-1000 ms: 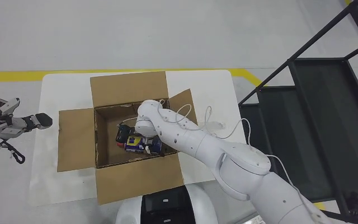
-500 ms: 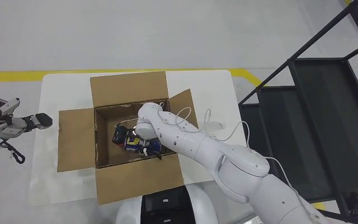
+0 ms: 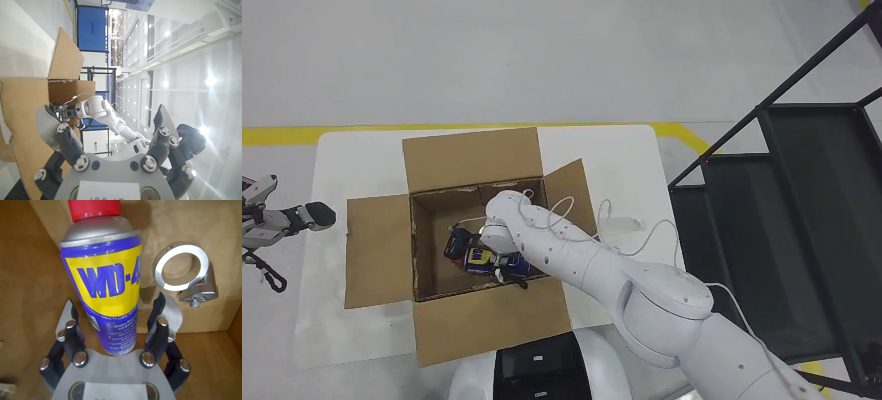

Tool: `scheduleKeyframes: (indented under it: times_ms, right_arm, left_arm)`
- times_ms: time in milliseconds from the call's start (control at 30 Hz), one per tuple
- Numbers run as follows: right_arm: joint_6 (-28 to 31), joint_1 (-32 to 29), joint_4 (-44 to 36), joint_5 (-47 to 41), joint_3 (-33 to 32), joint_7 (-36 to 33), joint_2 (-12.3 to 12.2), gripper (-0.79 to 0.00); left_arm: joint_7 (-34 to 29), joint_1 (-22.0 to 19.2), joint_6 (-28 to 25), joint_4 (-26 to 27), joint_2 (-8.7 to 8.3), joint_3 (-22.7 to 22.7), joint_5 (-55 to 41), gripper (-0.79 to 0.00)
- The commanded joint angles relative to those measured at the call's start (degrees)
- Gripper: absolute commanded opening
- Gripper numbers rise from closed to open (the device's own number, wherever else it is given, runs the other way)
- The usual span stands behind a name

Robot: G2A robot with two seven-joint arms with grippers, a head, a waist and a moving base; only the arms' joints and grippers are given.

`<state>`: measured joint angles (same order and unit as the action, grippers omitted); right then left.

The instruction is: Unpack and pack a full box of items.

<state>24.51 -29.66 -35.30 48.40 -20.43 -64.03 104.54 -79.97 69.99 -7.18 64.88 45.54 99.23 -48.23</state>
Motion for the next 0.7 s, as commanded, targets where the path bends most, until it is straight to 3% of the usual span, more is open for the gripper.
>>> scheduleKeyframes:
  times_ms: [0, 67, 400, 667]
  right_arm:
    - [0.1, 0.06, 0.81, 0.02, 0.04, 0.4, 0.32, -0.613]
    - [0.29, 0.18, 1.53, 0.09, 0.11, 0.73, 0.69, -0.785]
    - [1.07, 2.34, 0.36, 0.6, -0.92, -0.57, 1.18, -0.785]
    - [0.88, 2.26, -9.18, 1.18, -5.66, -2.88, -2.55, -0.785]
  left_arm:
    - [0.0, 0.0, 0.0, 0.0, 0.0, 0.0, 0.0, 0.0]
    - [0.0, 0.0, 0.0, 0.0, 0.0, 0.0, 0.0, 0.0]
    - [0.0, 0.0, 0.0, 0.0, 0.0, 0.0, 0.0, 0.0]
    - [0.0, 0.0, 0.0, 0.0, 0.0, 0.0, 0.0, 0.0]
